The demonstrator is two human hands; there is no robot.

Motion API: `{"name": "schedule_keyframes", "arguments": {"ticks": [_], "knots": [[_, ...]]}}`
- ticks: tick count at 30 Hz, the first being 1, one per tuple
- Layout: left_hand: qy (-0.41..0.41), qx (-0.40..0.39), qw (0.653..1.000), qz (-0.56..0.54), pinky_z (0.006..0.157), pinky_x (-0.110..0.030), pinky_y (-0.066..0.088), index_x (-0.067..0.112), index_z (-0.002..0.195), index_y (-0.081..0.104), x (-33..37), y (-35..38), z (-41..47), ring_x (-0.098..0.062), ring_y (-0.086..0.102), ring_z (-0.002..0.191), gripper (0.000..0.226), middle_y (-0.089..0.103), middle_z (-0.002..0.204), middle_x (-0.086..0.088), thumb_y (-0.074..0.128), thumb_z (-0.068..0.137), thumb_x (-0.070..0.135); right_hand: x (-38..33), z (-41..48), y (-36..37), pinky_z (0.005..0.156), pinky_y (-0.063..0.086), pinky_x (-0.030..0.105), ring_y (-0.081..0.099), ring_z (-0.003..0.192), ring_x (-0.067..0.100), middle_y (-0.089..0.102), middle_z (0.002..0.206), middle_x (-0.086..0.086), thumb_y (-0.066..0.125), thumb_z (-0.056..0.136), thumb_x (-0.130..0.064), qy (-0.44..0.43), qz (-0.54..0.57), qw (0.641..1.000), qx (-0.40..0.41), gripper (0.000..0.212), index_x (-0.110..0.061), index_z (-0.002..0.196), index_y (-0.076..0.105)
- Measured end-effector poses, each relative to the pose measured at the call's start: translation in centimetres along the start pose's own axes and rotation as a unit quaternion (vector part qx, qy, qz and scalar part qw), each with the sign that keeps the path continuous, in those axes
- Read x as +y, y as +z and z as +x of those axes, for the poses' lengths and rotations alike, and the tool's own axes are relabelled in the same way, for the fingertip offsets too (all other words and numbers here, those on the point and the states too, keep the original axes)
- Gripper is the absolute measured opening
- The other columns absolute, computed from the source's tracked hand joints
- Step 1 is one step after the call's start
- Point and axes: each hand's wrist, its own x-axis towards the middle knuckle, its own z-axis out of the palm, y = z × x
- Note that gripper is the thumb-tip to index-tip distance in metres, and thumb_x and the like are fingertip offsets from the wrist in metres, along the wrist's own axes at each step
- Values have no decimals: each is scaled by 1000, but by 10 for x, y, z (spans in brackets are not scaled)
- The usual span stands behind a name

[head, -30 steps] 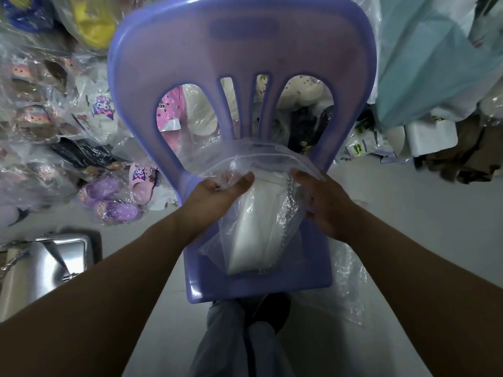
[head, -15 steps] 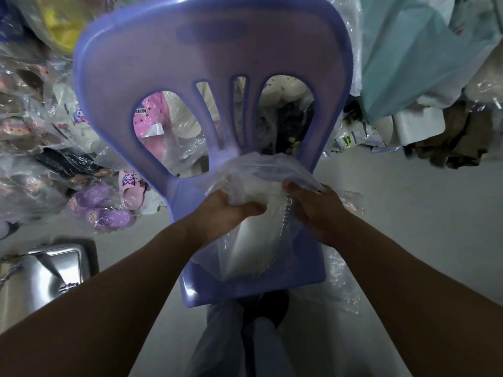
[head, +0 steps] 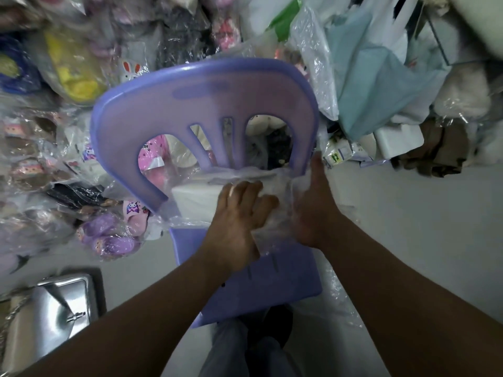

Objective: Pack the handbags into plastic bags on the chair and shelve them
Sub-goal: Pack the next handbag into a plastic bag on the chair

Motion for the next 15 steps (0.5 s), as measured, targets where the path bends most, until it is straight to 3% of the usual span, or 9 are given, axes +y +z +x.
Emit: {"name": "schedule_keyframes", "arguments": {"ticks": [2, 3, 5, 7, 9, 11, 12, 15], "knots": [[30, -65, 996, -46, 106, -55, 34, 12, 127, 61, 4, 6, -7, -42, 49, 126, 63, 56, 129, -18, 64, 69, 34, 12, 11, -5, 109, 45, 40, 64, 108, 20, 65, 124, 3, 62, 46, -98, -5, -157, 985, 71, 120, -7, 124, 68], [37, -103, 991, -75, 109, -53, 33, 12, 132, 58, 6, 8, -12, -41, 46, 131, 71, 54, 135, -18, 62, 64, 29, 19, 20, -15, 102, 52, 45, 70, 103, 25, 69, 121, 6, 65, 30, -100, -8, -210, 971, 115, 130, -10, 124, 67], [52, -153, 980, -114, 117, -46, 29, 13, 142, 50, 7, 15, -25, -38, 38, 141, 84, 44, 149, -19, 60, 59, 20, 33, 36, -40, 86, 60, 50, 74, 90, 31, 73, 108, 11, 73, 11, -93, -30, -231, 952, 197, 135, -10, 118, 67], [69, -164, 974, -142, 119, -38, 26, 9, 145, 47, 6, 21, -36, -36, 36, 144, 87, 39, 154, -21, 57, 58, 9, 46, 46, -61, 79, 61, 54, 74, 87, 33, 73, 108, 11, 80, -3, -82, -31, -233, 940, 246, 145, -9, 121, 66], [36, -144, 966, -214, 115, -25, 28, 3, 140, 51, 8, 25, -42, -31, 46, 136, 78, 51, 145, -22, 54, 62, 1, 55, 46, -73, 78, 60, 59, 73, 91, 36, 71, 116, 14, 89, 1, -72, -20, -216, 942, 255, 148, -7, 131, 61], [-87, -107, 945, -298, 96, -13, 39, 8, 127, 59, 11, 24, -43, -25, 59, 111, 56, 66, 125, -11, 49, 72, 4, 58, 38, -71, 76, 60, 58, 72, 90, 37, 70, 114, 16, 92, 16, -57, -34, -194, 947, 254, 130, -5, 130, 60], [-170, -73, 930, -318, 85, -14, 43, 14, 116, 61, 12, 23, -42, -24, 63, 96, 43, 70, 115, -4, 45, 77, 9, 57, 34, -70, 76, 60, 57, 72, 88, 37, 70, 112, 17, 90, 22, -51, -44, -187, 947, 258, 118, -4, 127, 61], [-403, 30, 866, -295, 77, -37, 51, 21, 93, 51, 6, 22, -40, -31, 62, 77, 16, 72, 95, 2, 39, 88, 30, 49, 25, -64, 73, 60, 58, 71, 86, 37, 69, 109, 17, 91, 40, -41, -75, -200, 941, 261, 95, -3, 122, 63]]}}
